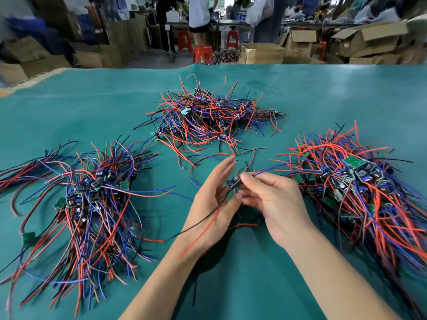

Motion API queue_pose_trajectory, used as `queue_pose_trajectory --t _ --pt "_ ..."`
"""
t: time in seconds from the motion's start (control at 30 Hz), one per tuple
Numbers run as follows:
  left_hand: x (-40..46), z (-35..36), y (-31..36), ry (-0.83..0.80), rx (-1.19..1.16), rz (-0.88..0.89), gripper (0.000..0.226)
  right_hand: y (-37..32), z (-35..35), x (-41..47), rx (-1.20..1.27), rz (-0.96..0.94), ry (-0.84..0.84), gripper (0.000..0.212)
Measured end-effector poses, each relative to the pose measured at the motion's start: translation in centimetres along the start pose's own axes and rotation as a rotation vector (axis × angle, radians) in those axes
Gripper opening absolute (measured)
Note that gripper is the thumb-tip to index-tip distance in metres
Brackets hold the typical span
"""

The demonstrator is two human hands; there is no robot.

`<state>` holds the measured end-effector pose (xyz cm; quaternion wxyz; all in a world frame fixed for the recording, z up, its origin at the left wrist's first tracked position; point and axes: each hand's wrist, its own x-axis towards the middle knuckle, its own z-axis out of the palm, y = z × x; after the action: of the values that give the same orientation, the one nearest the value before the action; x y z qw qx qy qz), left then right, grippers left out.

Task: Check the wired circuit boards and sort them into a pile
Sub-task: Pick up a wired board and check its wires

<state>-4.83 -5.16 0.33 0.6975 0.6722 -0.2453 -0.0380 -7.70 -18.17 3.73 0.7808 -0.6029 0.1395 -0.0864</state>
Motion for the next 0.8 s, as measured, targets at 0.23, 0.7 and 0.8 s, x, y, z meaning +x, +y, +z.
queue_pose_trajectory --t 0.23,0.7,0.8 --pt "0.1 -0.6 1.1 0.011 -0.393 -0.331 0.031 -0.2 -0.8 0.7 0.052 0.033 -0.056 0.011" --pt "-0.1 -0.9 1.3 -0.079 -0.119 -0.339 0.028 -0.4 -2.9 2.3 -0.318 -0.093 0.093 0.015" --pt "-0.2 -0.9 1.4 -0.093 -0.082 -0.336 0.036 -0.1 -3.5 3.1 -0.345 -0.165 0.200 0.018"
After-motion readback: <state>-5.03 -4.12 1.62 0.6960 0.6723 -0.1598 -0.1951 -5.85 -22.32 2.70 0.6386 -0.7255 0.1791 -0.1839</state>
